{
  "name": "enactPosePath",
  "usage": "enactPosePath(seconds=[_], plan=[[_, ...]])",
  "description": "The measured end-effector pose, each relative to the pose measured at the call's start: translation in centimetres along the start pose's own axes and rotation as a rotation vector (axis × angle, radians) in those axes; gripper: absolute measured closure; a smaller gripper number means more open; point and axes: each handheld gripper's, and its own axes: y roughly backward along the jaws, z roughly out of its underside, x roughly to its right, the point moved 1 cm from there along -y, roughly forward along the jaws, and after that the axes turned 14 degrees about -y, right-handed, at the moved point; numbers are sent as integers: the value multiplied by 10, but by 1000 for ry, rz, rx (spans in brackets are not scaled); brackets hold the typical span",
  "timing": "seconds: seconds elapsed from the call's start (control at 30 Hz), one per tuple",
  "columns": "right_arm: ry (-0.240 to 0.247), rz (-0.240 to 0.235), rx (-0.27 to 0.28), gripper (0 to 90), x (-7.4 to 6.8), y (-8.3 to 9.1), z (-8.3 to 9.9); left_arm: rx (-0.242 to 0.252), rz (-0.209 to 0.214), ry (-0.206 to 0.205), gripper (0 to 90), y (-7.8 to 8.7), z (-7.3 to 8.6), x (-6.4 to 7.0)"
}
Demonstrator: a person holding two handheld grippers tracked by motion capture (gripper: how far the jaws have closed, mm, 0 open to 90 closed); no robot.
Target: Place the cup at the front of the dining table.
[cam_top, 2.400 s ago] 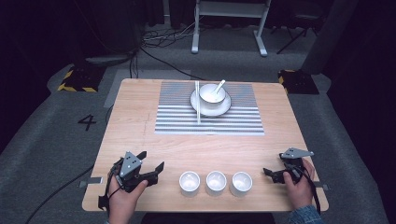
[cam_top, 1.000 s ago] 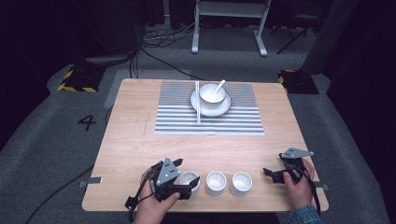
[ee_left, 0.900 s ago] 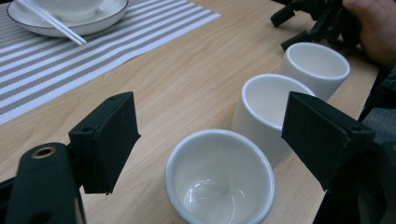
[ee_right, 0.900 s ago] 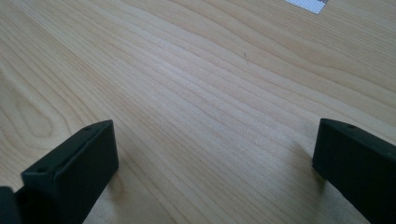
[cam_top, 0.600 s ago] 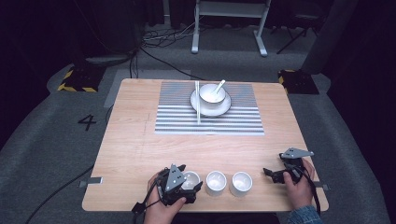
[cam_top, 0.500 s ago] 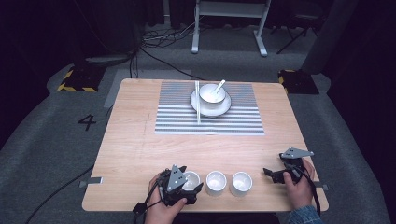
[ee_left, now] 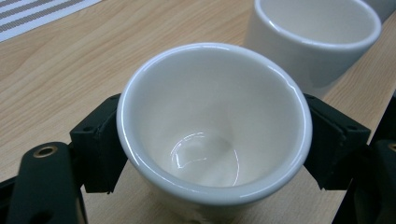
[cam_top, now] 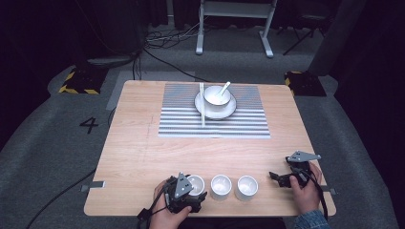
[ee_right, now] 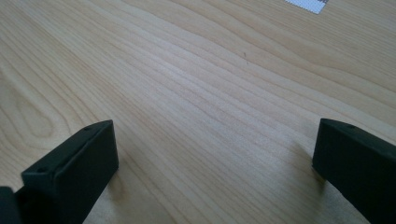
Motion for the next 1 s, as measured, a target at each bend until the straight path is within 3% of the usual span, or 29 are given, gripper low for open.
enactPosePath(seconds=[0.17, 0.43, 0.6, 1.0], plan=[[0, 0, 0, 3, 0, 0, 0, -23, -12, 2, 260, -2, 1, 1], [0, 0, 0, 3, 0, 0, 0, -25, -11, 4, 262, -2, 1, 0], [0, 0, 0, 3, 0, 0, 0, -36, -5, -3, 263, -1, 0, -1], [0, 0, 0, 3, 0, 0, 0, -47, 38, 33, 263, 10, -9, -3]])
